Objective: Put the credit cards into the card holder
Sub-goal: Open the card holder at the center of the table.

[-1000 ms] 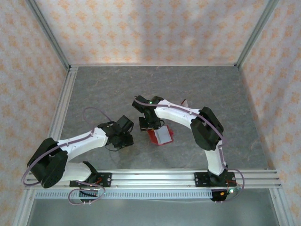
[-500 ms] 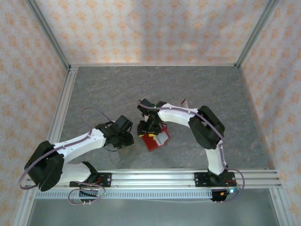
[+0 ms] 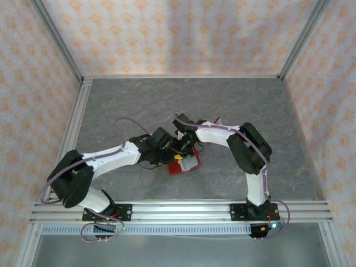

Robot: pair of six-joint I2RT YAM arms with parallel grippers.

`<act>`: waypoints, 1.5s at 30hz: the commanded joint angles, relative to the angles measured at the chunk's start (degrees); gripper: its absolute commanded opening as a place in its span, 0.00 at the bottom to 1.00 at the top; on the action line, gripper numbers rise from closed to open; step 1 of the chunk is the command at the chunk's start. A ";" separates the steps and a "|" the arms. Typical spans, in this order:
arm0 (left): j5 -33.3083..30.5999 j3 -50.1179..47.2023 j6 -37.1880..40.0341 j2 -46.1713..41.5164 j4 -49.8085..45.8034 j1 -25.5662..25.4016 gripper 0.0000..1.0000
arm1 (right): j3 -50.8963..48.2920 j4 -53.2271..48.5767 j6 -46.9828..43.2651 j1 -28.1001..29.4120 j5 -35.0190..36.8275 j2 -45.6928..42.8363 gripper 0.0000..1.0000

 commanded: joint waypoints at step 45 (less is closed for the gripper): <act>-4.07 -4.82 -2.38 7.89 5.47 -3.02 0.00 | 3.22 -21.47 -16.88 -2.84 21.63 -9.12 0.33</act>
